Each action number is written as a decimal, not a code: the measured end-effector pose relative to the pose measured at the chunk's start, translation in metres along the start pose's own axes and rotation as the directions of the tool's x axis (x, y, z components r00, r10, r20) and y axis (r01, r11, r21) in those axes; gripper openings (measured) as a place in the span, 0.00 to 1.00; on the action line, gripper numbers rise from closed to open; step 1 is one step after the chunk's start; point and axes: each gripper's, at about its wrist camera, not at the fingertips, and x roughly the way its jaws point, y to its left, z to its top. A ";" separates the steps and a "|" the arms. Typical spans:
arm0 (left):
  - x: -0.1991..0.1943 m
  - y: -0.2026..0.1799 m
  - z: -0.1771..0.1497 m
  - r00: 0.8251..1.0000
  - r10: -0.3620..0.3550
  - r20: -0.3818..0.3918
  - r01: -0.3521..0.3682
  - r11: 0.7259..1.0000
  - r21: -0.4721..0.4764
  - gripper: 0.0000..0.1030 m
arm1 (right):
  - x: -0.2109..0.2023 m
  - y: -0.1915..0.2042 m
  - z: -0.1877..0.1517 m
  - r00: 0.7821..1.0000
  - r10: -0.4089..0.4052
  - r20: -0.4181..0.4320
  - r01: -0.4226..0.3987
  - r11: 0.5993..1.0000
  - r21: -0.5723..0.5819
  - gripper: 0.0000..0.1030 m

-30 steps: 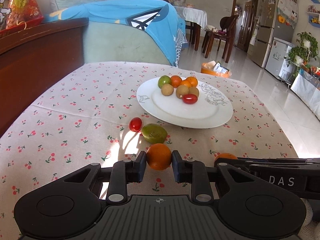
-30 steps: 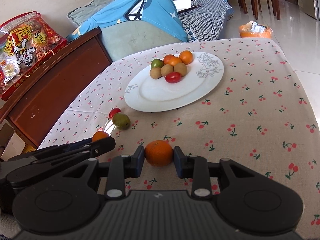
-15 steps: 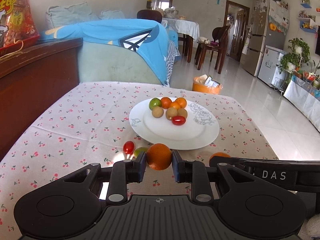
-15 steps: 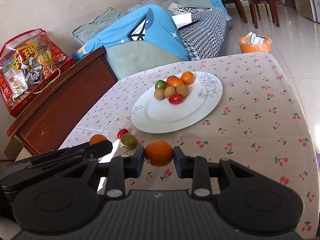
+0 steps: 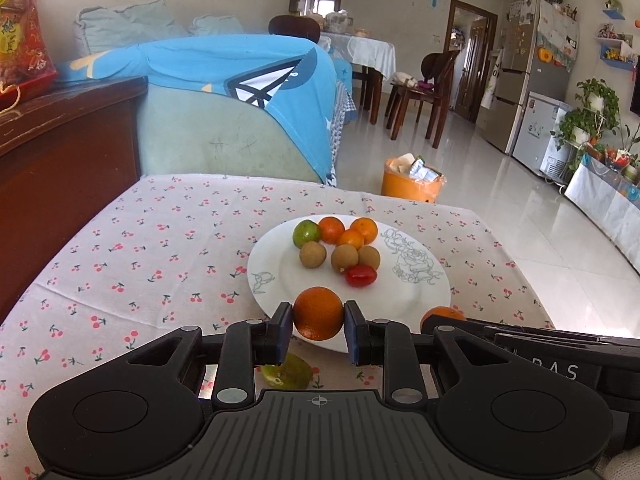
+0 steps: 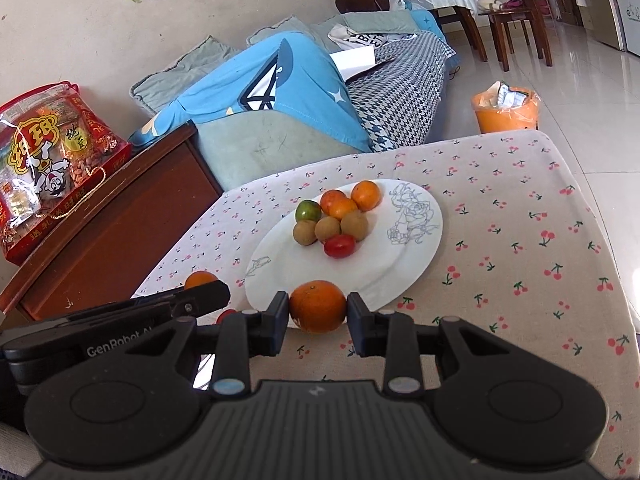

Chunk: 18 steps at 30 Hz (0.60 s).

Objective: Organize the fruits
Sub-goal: 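Carry both oranges over the white plate with both grippers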

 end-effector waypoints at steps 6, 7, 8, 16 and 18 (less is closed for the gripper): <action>0.025 0.004 0.003 1.000 -0.005 -0.027 0.004 1.000 -0.028 0.24 | 0.018 -0.004 0.003 1.000 -0.017 -0.005 0.017 1.000 0.017 0.31; 0.028 0.004 0.003 1.000 -0.005 -0.030 0.005 1.000 -0.028 0.24 | 0.021 -0.005 0.004 1.000 -0.021 -0.007 0.021 1.000 0.015 0.31; 0.032 0.004 0.003 0.999 -0.005 -0.037 0.004 1.000 -0.030 0.24 | 0.024 -0.005 0.004 1.000 -0.025 -0.009 0.025 1.000 0.013 0.31; 0.051 0.009 0.004 0.998 0.011 -0.059 -0.015 0.998 -0.060 0.26 | 0.039 -0.009 0.003 0.999 -0.030 -0.021 0.031 0.999 0.040 0.33; 0.052 0.010 0.005 0.998 0.015 -0.056 -0.019 0.997 -0.069 0.29 | 0.039 -0.009 0.003 1.000 -0.026 -0.015 0.026 0.999 0.045 0.34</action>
